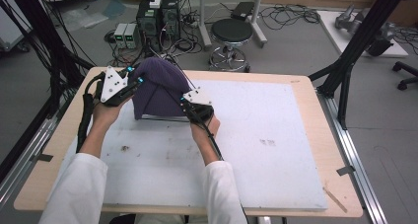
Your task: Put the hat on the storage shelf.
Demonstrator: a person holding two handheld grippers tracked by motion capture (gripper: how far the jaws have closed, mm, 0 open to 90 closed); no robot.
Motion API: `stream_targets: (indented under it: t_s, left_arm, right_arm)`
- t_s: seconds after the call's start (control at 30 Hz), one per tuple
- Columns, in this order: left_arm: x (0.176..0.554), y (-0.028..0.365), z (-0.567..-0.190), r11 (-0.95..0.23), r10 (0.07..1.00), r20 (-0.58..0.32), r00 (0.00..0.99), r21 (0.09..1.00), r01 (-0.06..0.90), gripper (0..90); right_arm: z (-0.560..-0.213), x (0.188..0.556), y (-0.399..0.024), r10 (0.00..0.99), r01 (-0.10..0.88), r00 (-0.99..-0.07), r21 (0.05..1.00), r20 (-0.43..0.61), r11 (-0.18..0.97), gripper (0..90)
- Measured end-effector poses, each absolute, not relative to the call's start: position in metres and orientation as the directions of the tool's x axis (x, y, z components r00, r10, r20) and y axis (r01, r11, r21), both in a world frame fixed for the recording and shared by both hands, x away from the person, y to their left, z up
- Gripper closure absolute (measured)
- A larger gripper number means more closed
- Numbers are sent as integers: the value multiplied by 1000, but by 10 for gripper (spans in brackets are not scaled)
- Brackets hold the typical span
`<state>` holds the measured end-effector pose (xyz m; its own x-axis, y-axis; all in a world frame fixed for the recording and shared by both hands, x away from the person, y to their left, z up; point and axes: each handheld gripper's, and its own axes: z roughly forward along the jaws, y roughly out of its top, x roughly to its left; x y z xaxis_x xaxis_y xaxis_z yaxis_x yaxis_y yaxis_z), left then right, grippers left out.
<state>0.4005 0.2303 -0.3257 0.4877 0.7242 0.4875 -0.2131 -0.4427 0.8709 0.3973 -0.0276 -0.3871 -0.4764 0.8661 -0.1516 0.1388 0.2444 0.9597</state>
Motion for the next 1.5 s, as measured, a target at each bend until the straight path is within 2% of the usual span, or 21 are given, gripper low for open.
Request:
stream_targets:
  t_s: [0.37,0.6,0.67,0.73,0.83,1.07,1.3,1.37,1.5]
  left_arm:
    - [401,236,-335,-365,780,395,485,917,-158,670]
    - [400,237,-337,-337,786,368,498,929,-154,660]
    - [401,238,-338,-336,789,365,495,930,-151,650]
    - [401,239,-338,-325,798,350,491,936,-138,603]
    - [403,241,-340,-278,819,289,495,956,-98,520]
    - [401,245,-340,-237,838,247,488,968,-82,439]
    - [398,250,-343,-215,850,227,476,973,-80,373]
    - [396,251,-343,-196,858,209,468,977,-78,329]
    - [392,255,-343,-174,854,192,483,981,-82,312]
  right_arm:
    - [-394,397,-24,861,166,-491,955,-136,246,739]
    - [-394,398,-26,860,172,-494,956,-126,239,708]
    - [-394,398,-26,856,170,-501,956,-125,239,652]
    - [-394,399,-27,856,177,-504,956,-118,236,522]
    - [-392,400,-32,863,184,-496,959,-98,215,389]
    - [-383,397,-41,866,136,-493,975,-89,178,220]
    - [-383,399,-45,874,136,-482,981,-59,141,167]
    - [-381,399,-47,875,133,-481,983,-49,129,160]
    - [-378,396,-52,873,116,-487,987,-41,111,126]
